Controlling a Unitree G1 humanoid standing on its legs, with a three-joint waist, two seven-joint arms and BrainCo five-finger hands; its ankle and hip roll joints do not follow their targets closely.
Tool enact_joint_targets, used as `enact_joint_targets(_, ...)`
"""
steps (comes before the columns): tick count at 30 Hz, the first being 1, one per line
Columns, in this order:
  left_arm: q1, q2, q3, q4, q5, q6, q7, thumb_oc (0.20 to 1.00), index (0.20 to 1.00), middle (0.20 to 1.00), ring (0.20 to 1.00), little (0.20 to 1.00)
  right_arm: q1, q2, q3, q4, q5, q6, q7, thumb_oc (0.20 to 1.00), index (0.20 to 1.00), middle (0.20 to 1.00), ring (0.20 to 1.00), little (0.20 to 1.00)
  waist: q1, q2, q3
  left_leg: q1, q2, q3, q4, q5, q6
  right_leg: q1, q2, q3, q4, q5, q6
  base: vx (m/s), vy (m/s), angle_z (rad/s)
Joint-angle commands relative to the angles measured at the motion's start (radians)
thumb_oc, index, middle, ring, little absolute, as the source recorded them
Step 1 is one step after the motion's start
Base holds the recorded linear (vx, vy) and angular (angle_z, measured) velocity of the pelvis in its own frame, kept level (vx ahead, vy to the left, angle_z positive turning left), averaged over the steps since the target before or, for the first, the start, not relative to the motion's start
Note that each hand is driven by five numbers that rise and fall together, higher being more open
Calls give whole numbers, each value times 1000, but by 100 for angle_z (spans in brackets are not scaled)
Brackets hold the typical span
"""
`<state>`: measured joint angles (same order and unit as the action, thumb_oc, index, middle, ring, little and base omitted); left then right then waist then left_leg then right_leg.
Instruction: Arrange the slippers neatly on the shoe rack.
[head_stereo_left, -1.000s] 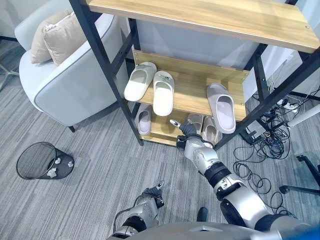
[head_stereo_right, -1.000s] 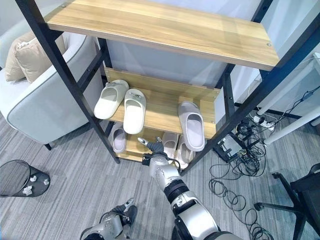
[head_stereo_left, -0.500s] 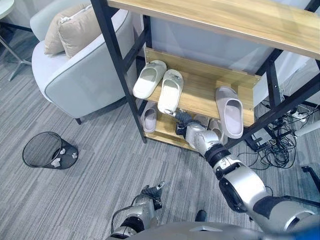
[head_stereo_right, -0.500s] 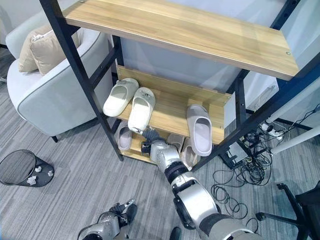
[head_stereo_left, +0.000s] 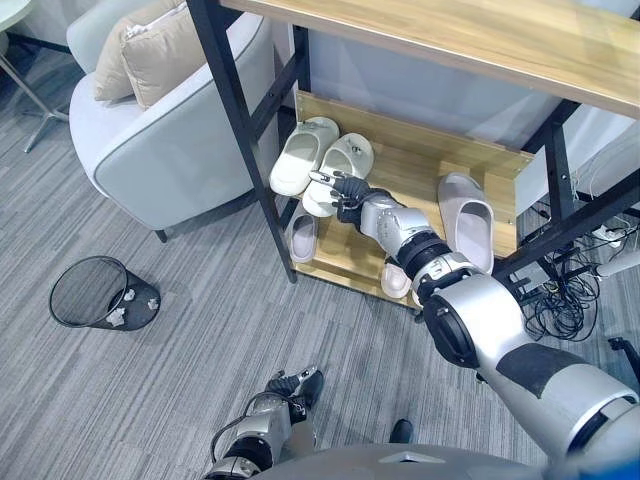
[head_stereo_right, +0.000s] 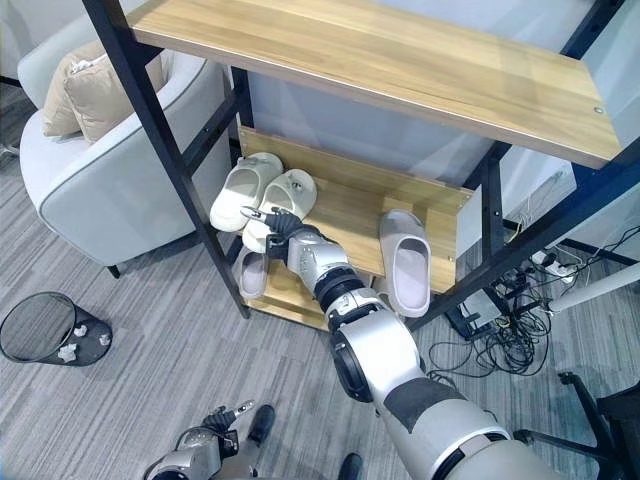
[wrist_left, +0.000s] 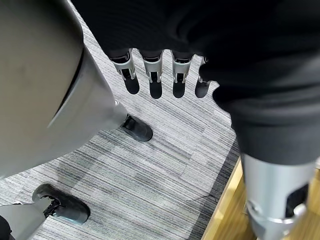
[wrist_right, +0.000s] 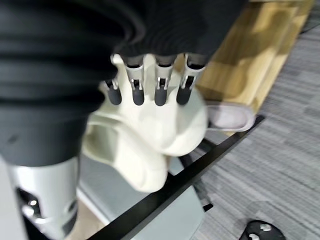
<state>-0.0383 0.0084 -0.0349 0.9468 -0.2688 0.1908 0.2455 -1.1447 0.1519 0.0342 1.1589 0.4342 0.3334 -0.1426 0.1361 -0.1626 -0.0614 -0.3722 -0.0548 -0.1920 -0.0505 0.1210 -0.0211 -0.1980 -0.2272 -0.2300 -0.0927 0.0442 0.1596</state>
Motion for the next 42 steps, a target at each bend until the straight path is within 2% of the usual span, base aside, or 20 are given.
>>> enact_joint_targets(1,-3,-49,-14,80,25,10,-4,1000,1000,1000,1000,1000,-130,161,-93,25,-13,-52,-38,1000,1000,1000,1000,1000,22,-1,98,93,-27,-1,-37,-58,47,93,-11,-13,25,-79,77,0,0,0)
enact_joint_targets(2,-12,-54,-8,85,17,1,3,1000,1000,1000,1000,1000,-110,151,-65,-42,-70,-130,-98,1000,1000,1000,1000,1000,21,1,104,93,-26,1,-37,-55,48,89,-12,-8,30,-78,77,-21,35,1)
enact_joint_targets(3,-20,-58,-1,88,14,-3,4,1000,1000,1000,1000,1000,-73,148,-22,-116,-122,-178,-120,1000,1000,1000,1000,1000,19,6,107,93,-25,3,-37,-54,47,86,-12,-3,36,-78,76,-22,47,-1)
enact_joint_targets(4,-32,-62,4,91,14,-5,0,1000,1000,1000,1000,1000,-28,139,11,-188,-172,-215,-130,1000,1000,1000,1000,1000,16,12,110,94,-25,6,-37,-53,47,82,-13,0,41,-78,75,-4,57,-1)
enact_joint_targets(5,-54,-54,11,92,24,-2,-11,1000,1000,1000,1000,1000,38,94,63,-325,-266,-296,-115,1000,1000,1000,1000,1000,14,24,114,95,-22,8,-37,-51,44,77,-13,1,50,-81,73,5,48,0)
enact_joint_targets(6,-64,-51,14,101,29,0,-10,1000,1000,1000,1000,1000,59,80,70,-347,-282,-327,-117,1000,1000,1000,1000,1000,16,28,114,96,-22,7,-37,-51,44,78,-14,-1,52,-83,71,0,0,0)
enact_joint_targets(9,-82,-44,25,124,38,5,-6,1000,1000,1000,1000,1000,81,69,82,-404,-272,-358,-104,1000,1000,1000,1000,1000,17,29,108,101,-24,4,-37,-52,43,84,-18,-6,51,-84,70,16,-4,0)
enact_joint_targets(14,-72,-52,26,165,42,-7,-12,1000,1000,1000,1000,1000,121,54,112,-427,-269,-350,-86,1000,1000,1000,1000,1000,17,30,92,107,-30,-1,-37,-57,43,97,-21,-13,36,-84,75,33,-6,4)
enact_joint_targets(17,-86,-71,35,172,13,-23,2,1000,1000,1000,1000,1000,170,11,130,-486,-366,-383,-211,1000,1000,1000,1000,1000,5,38,88,109,-28,2,-37,-55,42,99,-23,-11,36,-85,77,0,0,0)
enact_joint_targets(20,-92,-81,50,162,-13,-10,20,1000,1000,1000,1000,1000,264,-142,218,-689,-553,-328,-221,1000,1000,1000,1000,1000,-17,47,80,120,-23,11,-37,-58,42,102,-23,1,47,-88,76,-3,10,0)
enact_joint_targets(22,-91,-85,55,151,-24,-6,31,1000,1000,1000,1000,1000,303,-210,230,-767,-621,-280,-216,1000,1000,1000,1000,1000,-26,49,75,129,-21,14,-37,-62,44,106,-24,5,51,-91,76,36,11,-5)
enact_joint_targets(23,-98,-89,61,142,-37,-2,39,1000,1000,1000,1000,1000,330,-280,243,-806,-715,-228,-217,1000,1000,1000,1000,1000,-37,51,70,136,-19,19,-37,-64,45,107,-25,9,52,-94,76,37,14,-18)
enact_joint_targets(25,-104,-96,58,129,-42,0,47,1000,1000,1000,1000,1000,354,-325,223,-821,-763,-171,-209,1000,1000,1000,1000,1000,-44,57,66,145,-19,23,-37,-66,47,110,-26,14,55,-97,75,34,11,-17)
enact_joint_targets(27,-111,-96,60,137,-49,-6,53,1000,1000,1000,1000,1000,368,-354,218,-812,-781,-167,-209,1000,1000,1000,1000,1000,-50,59,62,151,-19,27,-37,-68,49,113,-27,16,55,-98,75,46,1,-14)
enact_joint_targets(28,-118,-94,62,151,-47,-16,54,1000,1000,1000,1000,1000,369,-388,222,-801,-813,-185,-224,1000,1000,1000,1000,1000,-55,62,57,156,-20,31,-37,-70,50,115,-29,18,51,-97,76,51,-1,-9)
enact_joint_targets(32,-129,-87,74,194,-41,-29,49,1000,1000,1000,1000,1000,343,-418,228,-756,-804,-205,-208,1000,1000,1000,1000,1000,-66,70,47,158,-23,38,-37,-73,50,119,-32,23,38,-91,79,25,-5,-2)
enact_joint_targets(35,-124,-90,81,215,-43,-40,44,1000,1000,1000,1000,1000,316,-449,243,-725,-831,-164,-186,1000,1000,1000,1000,1000,-73,77,43,160,-25,42,-37,-74,50,124,-34,24,31,-87,82,11,-5,-1)
enact_joint_targets(37,-109,-103,77,219,-50,-49,48,1000,1000,1000,1000,1000,315,-474,219,-652,-878,-101,-229,1000,1000,1000,1000,1000,-81,88,43,163,-27,47,-37,-75,50,128,-33,28,27,-84,81,41,-19,-1)
enact_joint_targets(39,-103,-110,74,212,-53,-52,54,1000,1000,1000,1000,1000,344,-459,175,-593,-860,-74,-264,1000,1000,1000,1000,1000,-82,92,41,168,-26,50,-37,-76,51,134,-33,28,25,-83,79,55,-26,-1)
enact_joint_targets(42,-103,-115,72,222,-55,-53,57,1000,1000,1000,1000,1000,394,-468,147,-568,-857,-85,-298,1000,1000,1000,1000,1000,-85,98,35,175,-28,56,-37,-81,52,142,-33,27,18,-80,79,79,-32,-9)
